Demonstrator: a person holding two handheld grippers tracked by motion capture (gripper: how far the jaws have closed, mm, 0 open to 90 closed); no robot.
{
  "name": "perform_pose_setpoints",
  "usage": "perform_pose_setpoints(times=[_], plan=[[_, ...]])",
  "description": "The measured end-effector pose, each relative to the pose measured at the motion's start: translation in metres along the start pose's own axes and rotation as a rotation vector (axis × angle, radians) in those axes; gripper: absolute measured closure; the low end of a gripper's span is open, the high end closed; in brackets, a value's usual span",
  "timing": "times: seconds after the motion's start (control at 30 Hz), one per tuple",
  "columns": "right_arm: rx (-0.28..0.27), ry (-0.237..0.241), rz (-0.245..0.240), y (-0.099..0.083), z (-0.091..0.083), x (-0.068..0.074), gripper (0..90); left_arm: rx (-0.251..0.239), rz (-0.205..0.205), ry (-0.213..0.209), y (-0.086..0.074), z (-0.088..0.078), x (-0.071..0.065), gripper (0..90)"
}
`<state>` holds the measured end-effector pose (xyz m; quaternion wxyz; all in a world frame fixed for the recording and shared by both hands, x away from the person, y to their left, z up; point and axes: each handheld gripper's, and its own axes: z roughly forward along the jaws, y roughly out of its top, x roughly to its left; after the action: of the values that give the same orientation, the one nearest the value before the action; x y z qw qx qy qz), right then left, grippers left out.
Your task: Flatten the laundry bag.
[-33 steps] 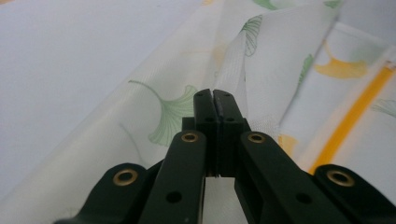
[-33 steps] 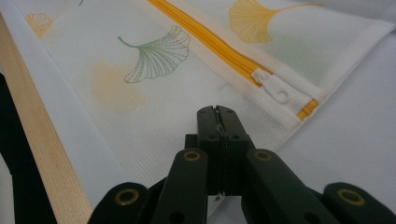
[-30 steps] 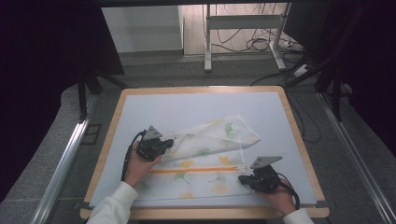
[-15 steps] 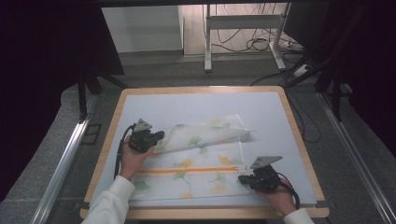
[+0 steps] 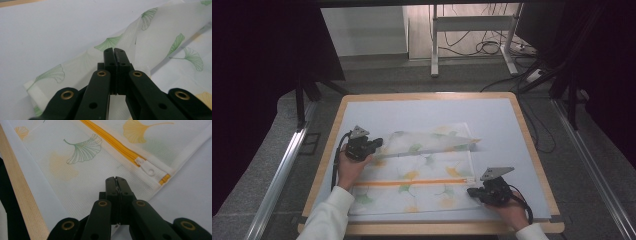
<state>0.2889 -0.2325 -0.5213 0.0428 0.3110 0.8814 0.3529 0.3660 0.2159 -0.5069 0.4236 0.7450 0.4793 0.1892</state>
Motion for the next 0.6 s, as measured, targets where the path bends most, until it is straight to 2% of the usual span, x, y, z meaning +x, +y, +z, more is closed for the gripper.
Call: perform_pose_setpoints(times=[0.13, 0.33, 0.6], plan=[[-0.002, 0.003, -0.001, 0.000, 0.000, -0.001, 88.7, -0.011, -0.008, 0.012, 0.004, 0.004, 0.006, 90.0], [-0.004, 0.007, 0.003, 0.000, 0.000, -0.001, 88.7, 0.004, -0.015, 0.026, 0.009, 0.019, 0.016, 90.0], [-0.007, 0.010, 0.006, 0.000, 0.001, -0.002, 88.9, 0.016, -0.058, 0.033, 0.015, 0.034, 0.038, 90.0]])
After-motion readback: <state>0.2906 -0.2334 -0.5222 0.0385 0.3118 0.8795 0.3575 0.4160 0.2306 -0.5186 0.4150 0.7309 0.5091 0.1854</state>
